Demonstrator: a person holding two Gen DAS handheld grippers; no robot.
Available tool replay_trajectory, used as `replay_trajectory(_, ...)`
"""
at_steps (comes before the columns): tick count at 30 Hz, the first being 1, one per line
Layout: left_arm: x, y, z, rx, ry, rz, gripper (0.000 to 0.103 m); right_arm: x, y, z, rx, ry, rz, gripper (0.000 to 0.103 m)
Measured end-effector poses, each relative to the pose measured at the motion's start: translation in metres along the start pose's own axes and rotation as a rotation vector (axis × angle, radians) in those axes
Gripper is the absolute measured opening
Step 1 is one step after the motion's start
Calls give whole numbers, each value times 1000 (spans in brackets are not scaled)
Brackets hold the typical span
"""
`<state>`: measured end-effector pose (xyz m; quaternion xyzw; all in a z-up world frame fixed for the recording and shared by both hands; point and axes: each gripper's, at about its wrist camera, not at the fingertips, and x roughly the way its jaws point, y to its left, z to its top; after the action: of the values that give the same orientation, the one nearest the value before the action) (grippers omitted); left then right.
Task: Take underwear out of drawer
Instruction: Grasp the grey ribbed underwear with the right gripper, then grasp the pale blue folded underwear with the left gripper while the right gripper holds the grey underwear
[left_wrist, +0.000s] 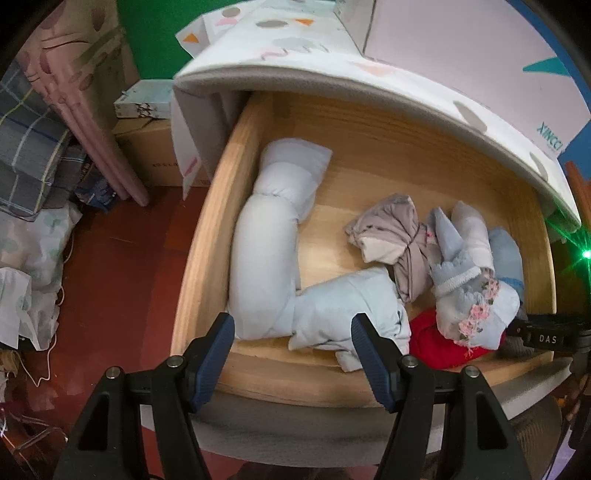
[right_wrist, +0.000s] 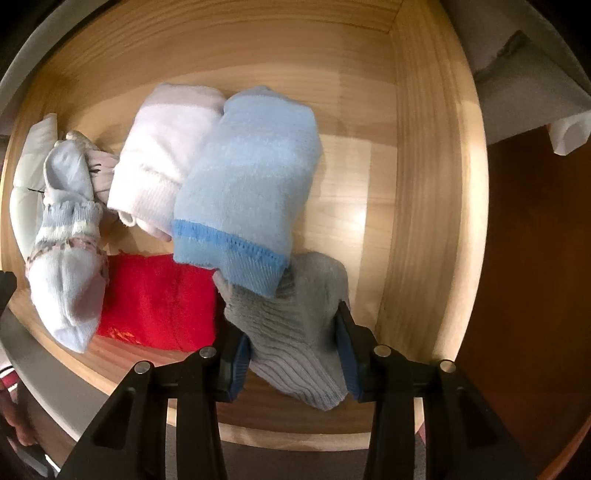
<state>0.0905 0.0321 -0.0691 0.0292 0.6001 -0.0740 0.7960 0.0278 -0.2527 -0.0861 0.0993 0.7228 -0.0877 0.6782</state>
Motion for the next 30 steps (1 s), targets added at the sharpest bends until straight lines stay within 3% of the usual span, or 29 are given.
replay_trajectory(3,2,-5,3,32,20,-20,68,-1,6,-8,-13,-22,-19,40)
replay_trajectory(5,4,-9,8,50,39,-20,68,1,21,-36,-23,-41,-45,42)
replay_trajectory(8,12,-13,17,44,114,-74,68,2,29,-56,-29,-51,-59,42)
replay_trajectory(14,22,-29,33,119,195,-66,68,0,20,-57,-29,-67,-45,42)
replay_trajectory(17,31,-37,36,157,235,-52,68,-12,11,-73,-30,-68,-46,43)
replay_trajectory(22,42,-52,41,180,292,-97,68,-17,4,-71,-32,-67,-44,44)
replay_trajectory(30,72,-81,44,262,353,-35,69,-12,5,-66,-45,-66,-40,45)
